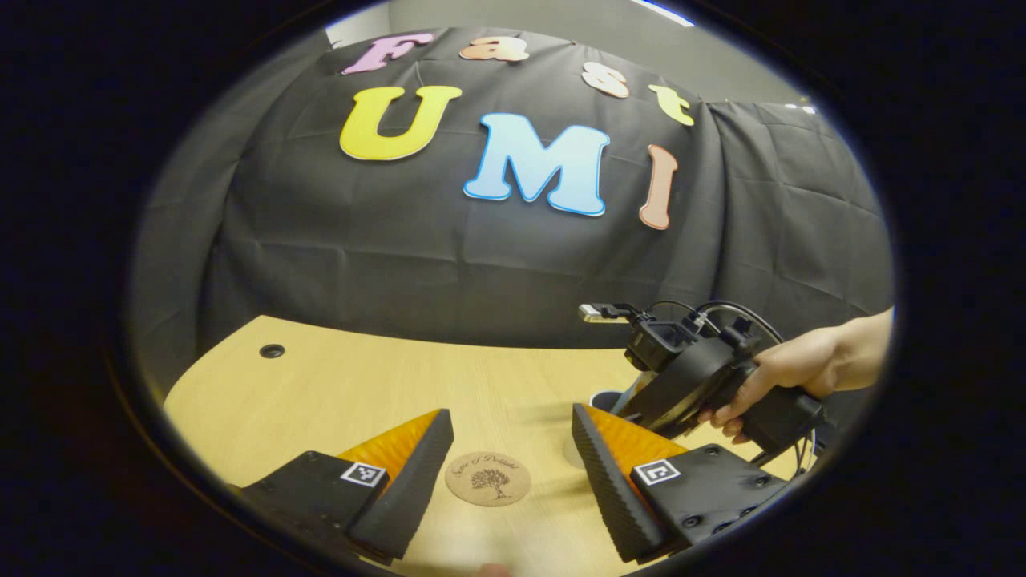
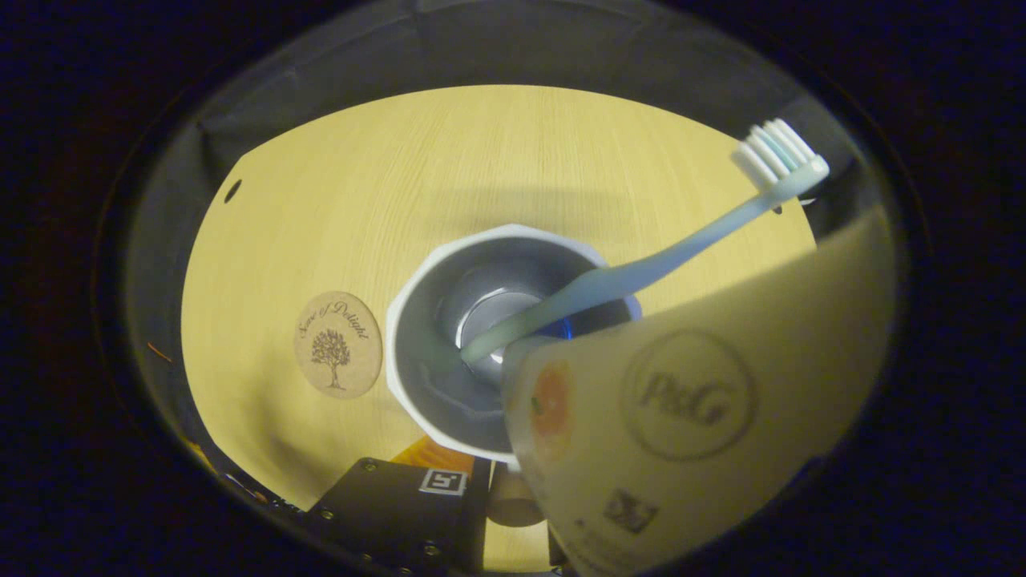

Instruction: Put the toothbrush and toothpaste on the desktop into the cup, then pick up the cup and place it on the coaster on the desktop.

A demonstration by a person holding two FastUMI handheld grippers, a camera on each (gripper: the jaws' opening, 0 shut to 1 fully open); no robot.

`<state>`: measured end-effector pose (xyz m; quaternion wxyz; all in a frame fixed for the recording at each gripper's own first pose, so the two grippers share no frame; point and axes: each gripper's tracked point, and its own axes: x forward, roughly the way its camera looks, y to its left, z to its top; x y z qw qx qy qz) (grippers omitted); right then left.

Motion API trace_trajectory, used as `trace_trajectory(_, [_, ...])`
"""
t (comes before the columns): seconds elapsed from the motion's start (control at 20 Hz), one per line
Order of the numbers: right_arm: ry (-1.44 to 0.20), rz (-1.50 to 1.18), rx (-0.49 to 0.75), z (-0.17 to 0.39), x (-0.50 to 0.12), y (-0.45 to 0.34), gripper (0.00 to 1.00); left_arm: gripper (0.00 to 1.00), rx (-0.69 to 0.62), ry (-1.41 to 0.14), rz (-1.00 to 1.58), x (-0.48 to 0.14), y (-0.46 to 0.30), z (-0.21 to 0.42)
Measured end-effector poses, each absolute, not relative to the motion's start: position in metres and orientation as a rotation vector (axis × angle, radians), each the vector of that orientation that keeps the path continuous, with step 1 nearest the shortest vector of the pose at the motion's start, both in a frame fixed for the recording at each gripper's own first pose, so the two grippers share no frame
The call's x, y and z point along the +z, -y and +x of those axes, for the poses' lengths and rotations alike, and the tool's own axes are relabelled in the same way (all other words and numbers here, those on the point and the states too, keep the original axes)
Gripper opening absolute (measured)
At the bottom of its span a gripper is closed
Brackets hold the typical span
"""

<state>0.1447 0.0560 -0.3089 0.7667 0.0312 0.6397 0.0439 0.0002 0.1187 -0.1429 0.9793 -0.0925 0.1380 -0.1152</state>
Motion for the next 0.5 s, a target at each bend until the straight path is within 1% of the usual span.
trace_trajectory(0.2, [-1.371,0.049,0.104,0.1451,-0.3078,-0.0558,0.25,0.96,-0.219,-0.287,-0.196,-0.1462,-0.1218,-0.0026])
trace_trajectory(0.5, [-1.337,0.013,0.115,0.1480,-0.3072,-0.0549,0.24,0.96,-0.211,-0.286,-0.196,-0.1462,-0.1247,-0.0040])
